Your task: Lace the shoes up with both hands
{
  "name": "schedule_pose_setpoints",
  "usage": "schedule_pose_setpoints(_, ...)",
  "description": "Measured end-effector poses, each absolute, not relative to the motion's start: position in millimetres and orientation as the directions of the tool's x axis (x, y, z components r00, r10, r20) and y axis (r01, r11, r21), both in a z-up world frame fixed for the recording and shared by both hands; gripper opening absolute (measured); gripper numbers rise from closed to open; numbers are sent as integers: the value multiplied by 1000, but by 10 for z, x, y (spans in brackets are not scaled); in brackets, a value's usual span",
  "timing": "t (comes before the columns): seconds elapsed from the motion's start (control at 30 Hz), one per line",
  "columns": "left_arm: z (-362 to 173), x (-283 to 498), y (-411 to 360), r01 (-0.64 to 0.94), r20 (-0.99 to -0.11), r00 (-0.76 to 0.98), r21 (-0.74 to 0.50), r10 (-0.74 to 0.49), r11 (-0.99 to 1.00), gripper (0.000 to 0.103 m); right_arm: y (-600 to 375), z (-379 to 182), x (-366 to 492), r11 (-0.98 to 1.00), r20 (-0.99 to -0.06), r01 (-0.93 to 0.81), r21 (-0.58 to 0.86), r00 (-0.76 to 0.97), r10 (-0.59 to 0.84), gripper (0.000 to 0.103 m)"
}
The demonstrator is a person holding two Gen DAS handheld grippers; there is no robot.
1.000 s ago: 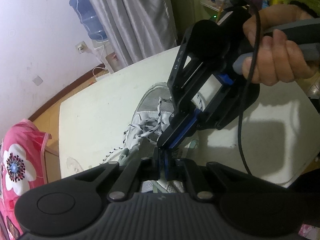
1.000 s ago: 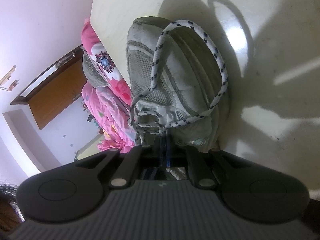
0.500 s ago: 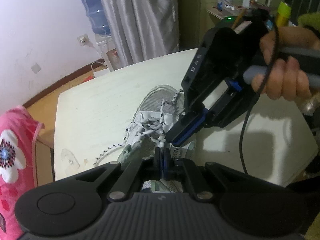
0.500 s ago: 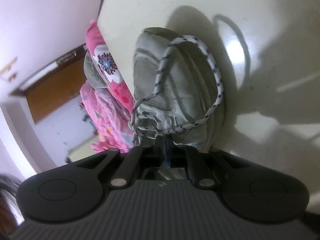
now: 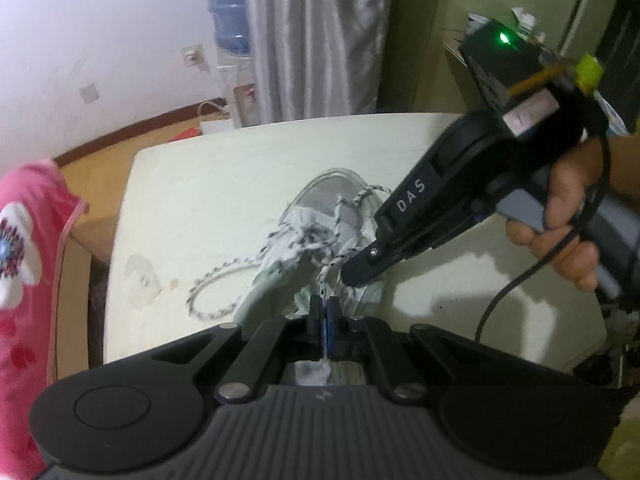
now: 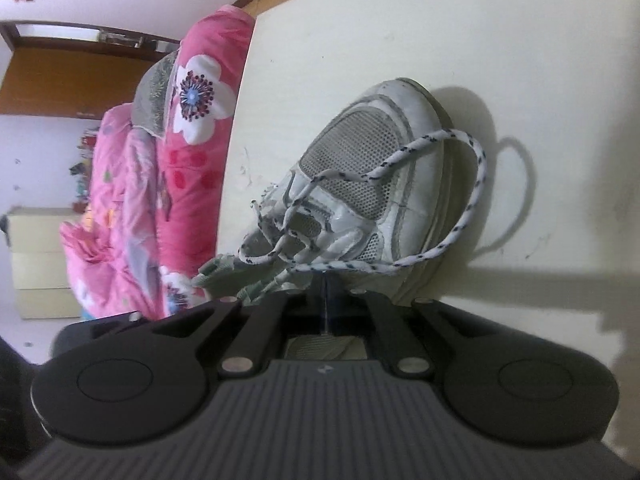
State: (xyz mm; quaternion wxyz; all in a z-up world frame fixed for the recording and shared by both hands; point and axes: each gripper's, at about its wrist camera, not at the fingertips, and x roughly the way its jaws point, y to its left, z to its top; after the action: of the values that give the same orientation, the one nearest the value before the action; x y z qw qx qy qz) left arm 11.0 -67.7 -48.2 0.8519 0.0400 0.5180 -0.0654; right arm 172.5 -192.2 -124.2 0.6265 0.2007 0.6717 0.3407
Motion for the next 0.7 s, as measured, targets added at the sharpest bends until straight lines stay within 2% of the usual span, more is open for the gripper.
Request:
schedule_pose_setpoints(0.27,-125,-341,-485,20,-907,421,-5,-13,1000,1,-1921,-1180,1547,725,-746,-215,654,-27,665,0)
schedule_pose_setpoints(0.7,316,-1320,-278,-175,-969,216,85,123,981,1,-1916,-1158,1411,752,-764,-248,611,65,642,0)
